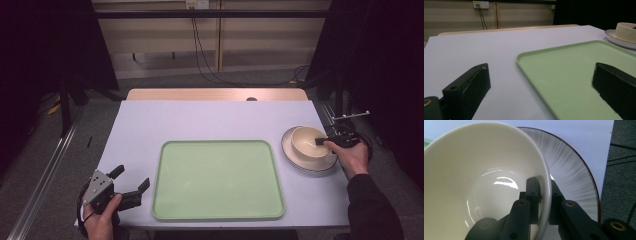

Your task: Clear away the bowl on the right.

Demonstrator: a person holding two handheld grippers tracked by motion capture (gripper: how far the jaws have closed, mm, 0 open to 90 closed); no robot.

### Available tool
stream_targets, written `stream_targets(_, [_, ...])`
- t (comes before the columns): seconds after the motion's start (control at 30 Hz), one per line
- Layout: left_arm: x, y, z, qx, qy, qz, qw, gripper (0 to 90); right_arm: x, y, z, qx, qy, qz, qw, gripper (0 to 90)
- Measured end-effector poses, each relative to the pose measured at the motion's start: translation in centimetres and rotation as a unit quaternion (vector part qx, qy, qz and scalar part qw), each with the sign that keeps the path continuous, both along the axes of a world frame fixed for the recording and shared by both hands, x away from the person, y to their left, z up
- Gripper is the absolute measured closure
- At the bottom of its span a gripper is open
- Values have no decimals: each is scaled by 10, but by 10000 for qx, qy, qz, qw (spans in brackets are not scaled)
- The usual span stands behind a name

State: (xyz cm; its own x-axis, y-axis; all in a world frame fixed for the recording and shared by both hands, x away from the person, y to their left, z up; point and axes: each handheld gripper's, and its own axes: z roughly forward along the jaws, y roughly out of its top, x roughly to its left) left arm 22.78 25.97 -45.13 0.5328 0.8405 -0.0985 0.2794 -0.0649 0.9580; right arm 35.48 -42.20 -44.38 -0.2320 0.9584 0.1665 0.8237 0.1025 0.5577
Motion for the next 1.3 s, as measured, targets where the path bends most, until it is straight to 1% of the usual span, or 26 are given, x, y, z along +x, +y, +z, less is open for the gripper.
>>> stream_targets(0.1, [0,-1,0,-23,1,-1,10000,19,0,-1,0,55,33,-64,10000,842])
stream_targets(0.13, [0,0,0,16,0,-3,10000,19,0,-1,0,55,33,-64,10000,842])
stream_targets(0.23, [0,1,0,6,8,-26,10000,19,0,-1,0,148,69,-91,9998,844])
stream_targets(0.27, [0,1,0,23,1,-13,10000,19,0,-2,1,119,53,-107,9999,844])
stream_targets(0.33, [0,1,0,9,2,-1,10000,19,-1,-2,1,145,59,-99,9998,845])
stream_targets(0.37, [0,1,0,8,3,3,10000,19,-1,-3,2,214,43,-122,9997,846])
stream_targets(0.57, [0,1,0,-15,8,0,10000,19,-2,-2,3,246,32,-159,9996,846])
stream_targets(0.6, [0,0,0,-32,1,25,10000,19,-2,-2,4,258,-2,-132,9996,845])
stream_targets(0.63, [-1,0,0,-30,-10,57,10000,21,-3,-1,5,316,10,-152,9994,844])
stream_targets(0.73, [-1,1,0,-39,-10,52,10000,21,-3,-1,7,302,-73,-80,9995,842])
stream_targets(0.8, [-1,1,0,-32,-7,48,10000,21,-3,-1,7,298,-74,-95,9995,843])
stream_targets(0.87, [-1,1,0,-37,-5,46,10000,21,-3,-2,6,435,-52,-119,9990,842])
stream_targets(1.07, [0,0,0,-34,16,20,10000,21,-4,-7,6,459,-146,-195,9986,841])
stream_targets(1.17, [0,0,0,-47,13,28,10000,21,-5,-8,7,672,-136,-216,9974,841])
stream_targets(1.2, [0,0,0,-62,13,23,10000,21,-5,-9,8,686,-181,-213,9973,841])
stream_targets(1.3, [-1,0,0,-69,9,48,10000,21,-6,-10,10,686,-216,-227,9972,841])
